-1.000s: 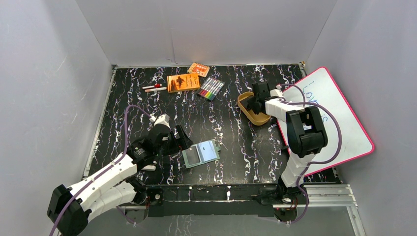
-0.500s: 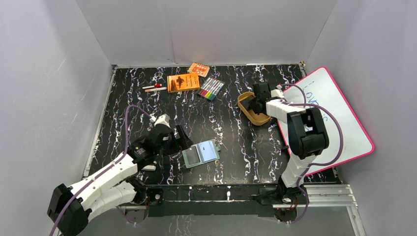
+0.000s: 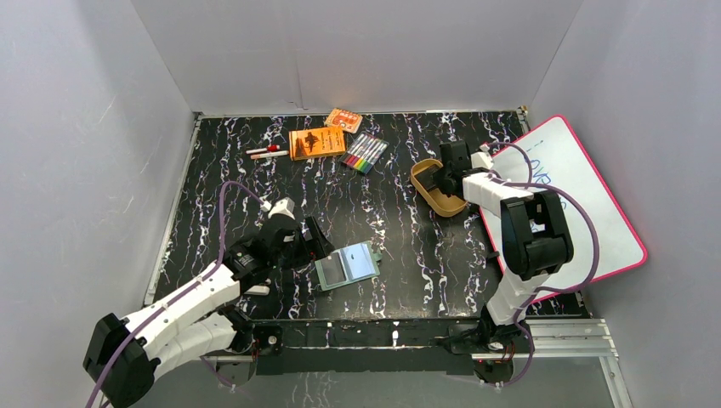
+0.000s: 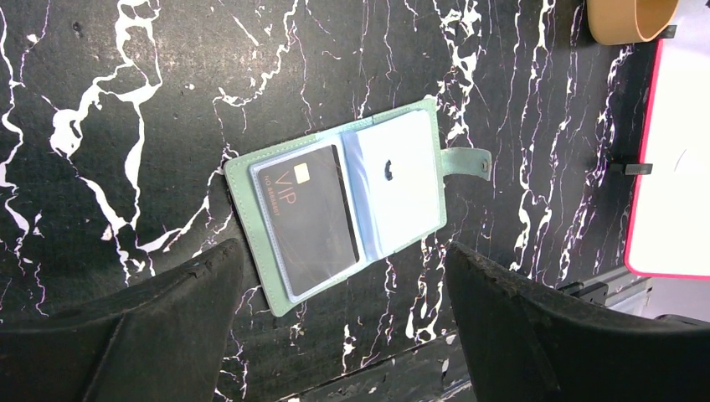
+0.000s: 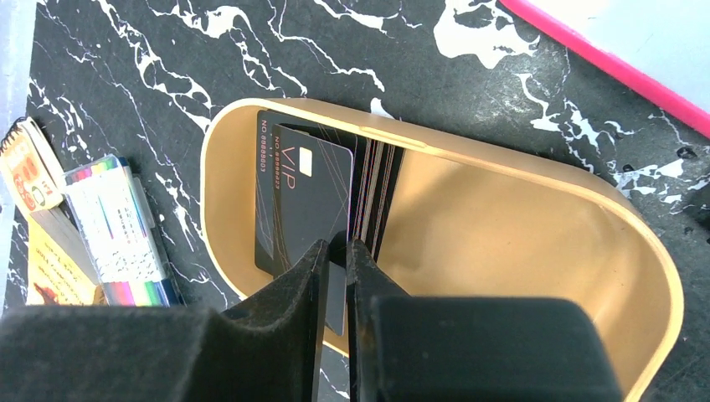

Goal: Put the credit cards into the card holder

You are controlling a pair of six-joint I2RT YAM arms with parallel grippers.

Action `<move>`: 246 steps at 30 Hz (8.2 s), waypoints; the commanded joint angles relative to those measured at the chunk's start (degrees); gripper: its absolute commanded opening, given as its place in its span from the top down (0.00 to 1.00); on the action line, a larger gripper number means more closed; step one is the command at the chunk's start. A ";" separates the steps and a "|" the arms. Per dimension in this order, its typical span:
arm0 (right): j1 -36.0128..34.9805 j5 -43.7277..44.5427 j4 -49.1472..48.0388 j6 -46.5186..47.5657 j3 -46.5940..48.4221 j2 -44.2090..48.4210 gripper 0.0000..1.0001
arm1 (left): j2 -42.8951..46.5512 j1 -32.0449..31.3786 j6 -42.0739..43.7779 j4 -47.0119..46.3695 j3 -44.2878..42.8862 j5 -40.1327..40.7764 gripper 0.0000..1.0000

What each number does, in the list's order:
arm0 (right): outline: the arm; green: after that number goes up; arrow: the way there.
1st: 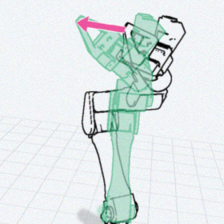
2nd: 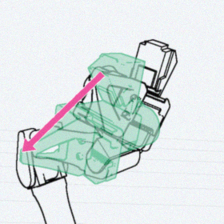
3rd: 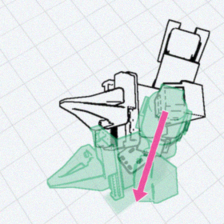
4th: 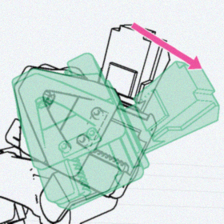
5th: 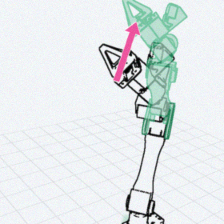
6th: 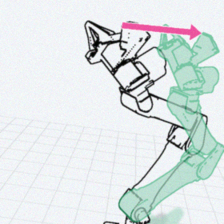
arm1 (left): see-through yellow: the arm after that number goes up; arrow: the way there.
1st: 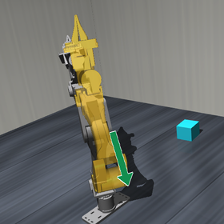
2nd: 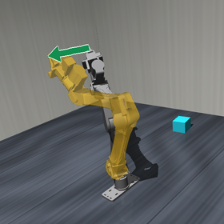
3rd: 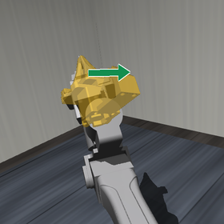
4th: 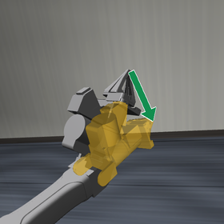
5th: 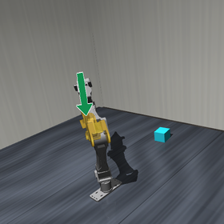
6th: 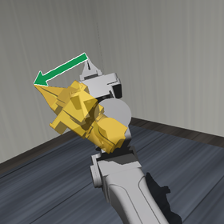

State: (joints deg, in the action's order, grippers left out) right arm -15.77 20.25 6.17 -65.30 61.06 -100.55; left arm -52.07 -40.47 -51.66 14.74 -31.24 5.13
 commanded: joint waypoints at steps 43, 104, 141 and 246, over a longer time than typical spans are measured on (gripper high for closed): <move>-1.76 -55.37 12.96 43.30 9.27 27.98 1.00 | 8.11 0.09 -0.95 5.41 -2.42 8.30 0.15; -18.45 -57.36 1.60 37.55 -13.66 10.64 1.00 | -7.64 0.04 -4.86 -5.41 8.02 -1.27 0.25; -21.94 -57.58 -2.48 31.93 -13.30 9.02 1.00 | -16.49 -0.21 6.46 -14.46 -1.11 -17.65 0.93; -25.66 -57.76 -4.42 30.52 -12.11 9.09 1.00 | -7.97 2.51 5.42 -3.40 -5.57 -13.12 0.54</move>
State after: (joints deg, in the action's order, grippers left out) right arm -40.23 -37.47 5.15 -33.36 46.68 -92.31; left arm -64.49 -38.02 -43.99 9.26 -41.65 4.32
